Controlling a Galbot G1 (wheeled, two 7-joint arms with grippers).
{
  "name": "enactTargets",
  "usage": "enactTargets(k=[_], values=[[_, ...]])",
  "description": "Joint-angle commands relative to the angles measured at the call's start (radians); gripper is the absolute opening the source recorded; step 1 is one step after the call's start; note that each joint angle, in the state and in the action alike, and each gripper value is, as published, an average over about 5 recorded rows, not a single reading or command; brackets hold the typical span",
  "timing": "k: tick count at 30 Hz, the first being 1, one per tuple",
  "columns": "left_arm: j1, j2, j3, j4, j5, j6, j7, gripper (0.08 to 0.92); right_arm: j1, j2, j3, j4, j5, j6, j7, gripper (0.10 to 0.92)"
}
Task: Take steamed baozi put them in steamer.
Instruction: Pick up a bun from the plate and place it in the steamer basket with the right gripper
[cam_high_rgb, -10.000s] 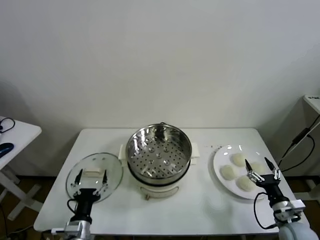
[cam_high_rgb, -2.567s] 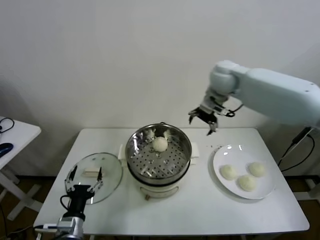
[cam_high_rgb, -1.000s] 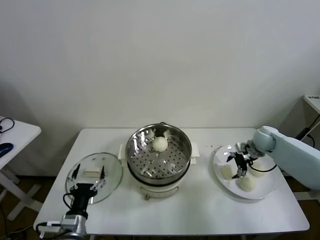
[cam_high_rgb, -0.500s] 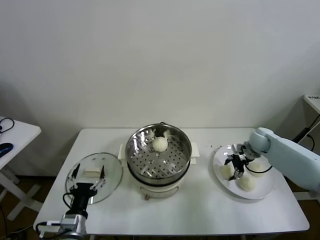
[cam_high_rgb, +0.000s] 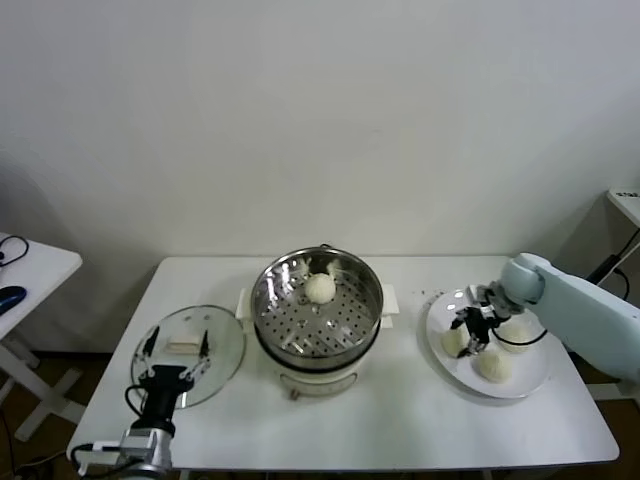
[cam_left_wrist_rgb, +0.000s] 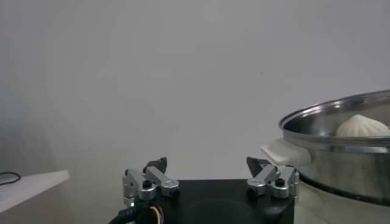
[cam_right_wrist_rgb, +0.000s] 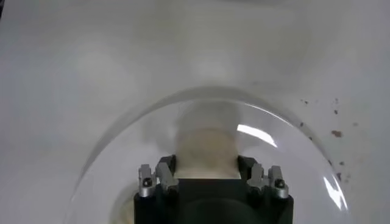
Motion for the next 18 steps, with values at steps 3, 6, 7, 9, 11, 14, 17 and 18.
enactTargets(k=[3,6,7,9,11,14,17,18], values=[[0.002,-0.003,0.000,-0.006,-0.001,0.000,0.000,0.823,0.214,-0.016,-0.138,0.009,0.144,-0.008,-0.006,0.662],[0.003,-0.003,0.002,-0.010,-0.001,0.000,0.000,0.823,0.371,-0.026,-0.258,0.034,0.271,-0.023,-0.014,0.664],[0.003,-0.003,0.004,-0.011,0.000,0.000,0.000,0.823,0.427,-0.026,-0.306,0.044,0.316,-0.027,-0.017,0.665],[0.003,-0.001,0.008,-0.013,0.001,0.000,0.000,0.823,0.541,-0.016,-0.399,0.062,0.396,-0.034,-0.023,0.667],[0.002,0.000,0.014,-0.016,0.003,0.001,0.000,0.823,0.649,0.007,-0.483,0.079,0.482,-0.043,-0.023,0.667],[-0.002,0.001,0.022,-0.021,0.006,0.004,0.000,0.823,0.774,0.055,-0.581,0.115,0.633,-0.062,-0.014,0.664],[-0.004,0.002,0.030,-0.027,0.009,0.006,0.002,0.823,0.845,0.109,-0.633,0.152,0.747,-0.084,-0.004,0.666],[-0.005,0.002,0.032,-0.029,0.011,0.006,0.002,0.823,0.859,0.130,-0.642,0.163,0.774,-0.092,-0.001,0.667]])
